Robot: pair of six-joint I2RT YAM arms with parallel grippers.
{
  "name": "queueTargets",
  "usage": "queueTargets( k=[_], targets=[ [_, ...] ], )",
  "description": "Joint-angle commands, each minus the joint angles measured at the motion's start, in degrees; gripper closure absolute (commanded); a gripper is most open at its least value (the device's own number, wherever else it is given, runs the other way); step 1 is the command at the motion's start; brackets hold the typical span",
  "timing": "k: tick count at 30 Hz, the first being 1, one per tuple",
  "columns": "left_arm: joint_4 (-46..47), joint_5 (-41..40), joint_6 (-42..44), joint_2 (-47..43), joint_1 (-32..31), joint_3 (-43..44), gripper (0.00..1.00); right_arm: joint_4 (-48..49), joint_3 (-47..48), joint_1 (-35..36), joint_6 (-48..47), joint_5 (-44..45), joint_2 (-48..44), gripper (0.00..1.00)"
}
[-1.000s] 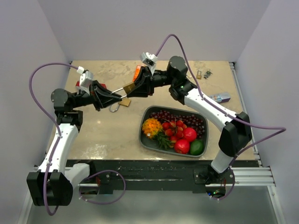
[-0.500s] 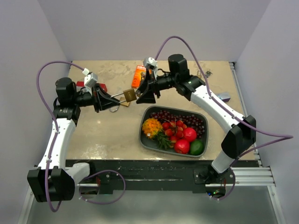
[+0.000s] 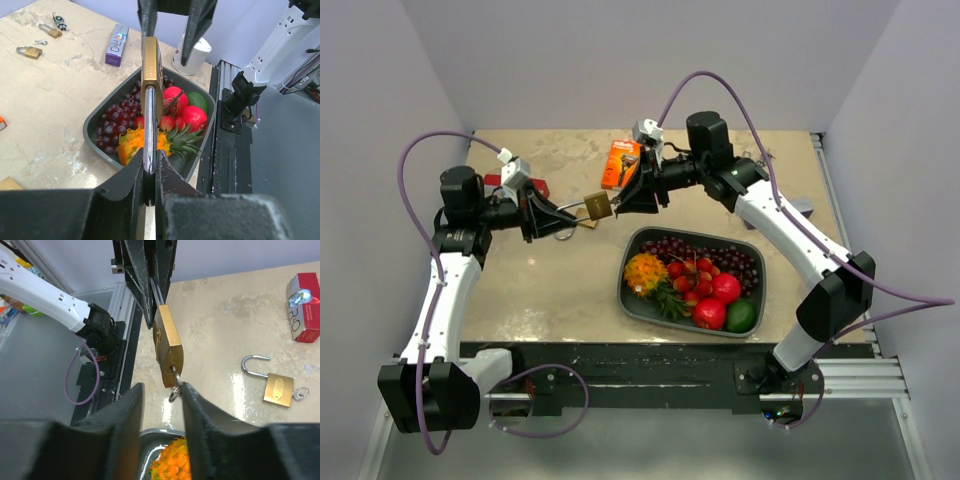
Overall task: Lock with the key
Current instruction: Lock the lock.
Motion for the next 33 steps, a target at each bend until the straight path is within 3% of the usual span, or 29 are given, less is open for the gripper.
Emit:
queueTargets(
  k=[1, 3, 8, 10, 11, 12, 19, 26, 33],
  targets=[
    [1.82, 1.35, 1.76, -1.79, -0.36, 3.07, 1.00, 1.55, 2.63, 0.16, 0.99, -0.42, 0.24, 0.67],
    [1.73, 1.18, 1.85, -1.71, -0.36, 3.07, 1.00, 1.64, 2.90, 0.16, 0.99, -0.16, 0.42, 0.74],
    [1.64, 1.18, 1.76, -1.79, -0.36, 3.07, 1.00, 0.41, 2.81, 0.16, 0.29, 0.72, 0.68, 0.75],
    [1.65, 1.35, 1.84, -1.71, -0.36, 3.07, 1.00, 0.24, 2.63, 0.08, -0.07, 1.07, 0.68, 0.83],
    [1.65, 1.44, 1.76, -1.71, -0.36, 3.07, 1.00, 0.23, 2.63, 0.08, -0.07, 1.07, 0.68, 0.97],
    [1.65, 1.44, 1.84, -1.79, -0.36, 3.16, 1.00, -0.11, 2.72, 0.08, -0.15, 1.07, 0.77, 1.00],
    [-2.83, 0.48, 7.02, -0.13, 0.95, 3.51, 1.00, -2.05, 1.32, -4.66, 0.81, 0.72, -0.98, 1.00],
    [-4.16, 0.12, 11.42, 3.04, 2.71, 5.70, 1.00, -4.24, -2.63, -15.28, 0.11, 0.54, -3.27, 1.00],
    [-1.43, -0.93, 9.49, 3.66, 2.71, 5.80, 1.00, -6.36, -5.62, -24.53, -2.71, 16.51, 0.06, 1.00]
  ],
)
